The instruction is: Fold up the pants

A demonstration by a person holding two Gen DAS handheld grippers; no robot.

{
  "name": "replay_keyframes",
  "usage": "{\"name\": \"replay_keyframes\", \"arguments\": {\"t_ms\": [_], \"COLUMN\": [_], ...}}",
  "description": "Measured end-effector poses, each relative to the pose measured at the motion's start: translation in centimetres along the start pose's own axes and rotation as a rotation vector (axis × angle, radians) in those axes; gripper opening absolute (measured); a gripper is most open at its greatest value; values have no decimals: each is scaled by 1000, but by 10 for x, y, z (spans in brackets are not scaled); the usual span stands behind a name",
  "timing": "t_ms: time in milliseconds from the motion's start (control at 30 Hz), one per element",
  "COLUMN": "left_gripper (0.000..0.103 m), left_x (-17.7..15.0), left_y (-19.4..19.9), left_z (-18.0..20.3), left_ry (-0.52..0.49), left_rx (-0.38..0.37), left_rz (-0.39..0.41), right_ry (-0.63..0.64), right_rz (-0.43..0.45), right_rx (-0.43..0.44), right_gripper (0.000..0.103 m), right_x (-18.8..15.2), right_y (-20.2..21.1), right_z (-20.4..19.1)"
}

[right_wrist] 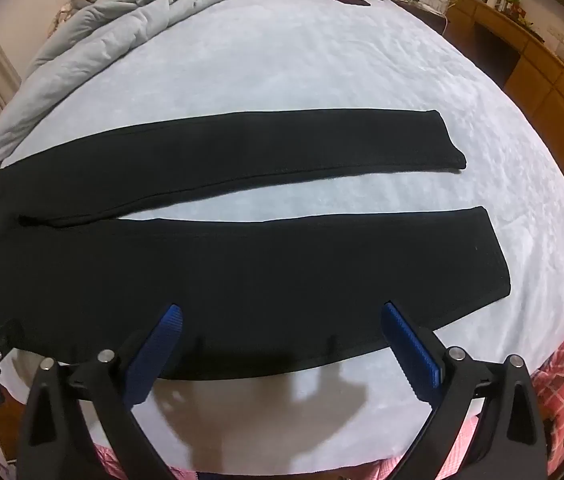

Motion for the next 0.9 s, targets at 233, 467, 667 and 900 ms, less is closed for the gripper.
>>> {"name": "replay_keyframes", "arguments": {"t_ms": [233, 467, 667, 900], "left_gripper": [100, 100, 100, 100], "left_x": [-1, -2, -4, -4], "left_y": [0, -1, -3, -4], "left_z": [-4, -6, -7, -6], "left_ry": [2, 2, -1, -1], "left_rx": [1, -1, 3, 4], "left_rz": [-7, -9, -12, -13], "right_ry": [5, 7, 10, 9], "right_rz": [2, -5, -16, -17], "right_rx": [-2, 6, 10, 14], "right_gripper": [99, 99, 99, 99], "right_x": [0, 0, -2, -2], "right_y": [0, -1, -7, -8], "right_z": [-2, -3, 0, -1]}}
Point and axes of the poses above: each gripper's, at about its wrist camera, not at the fingertips, and y roughly against the way its jaws point, z to its right, x to its top, the point moved 8 cm from there along -y, roughly the way its jaws point, and after that the axes turned 10 degrees about -y, right-handed, at the moved point
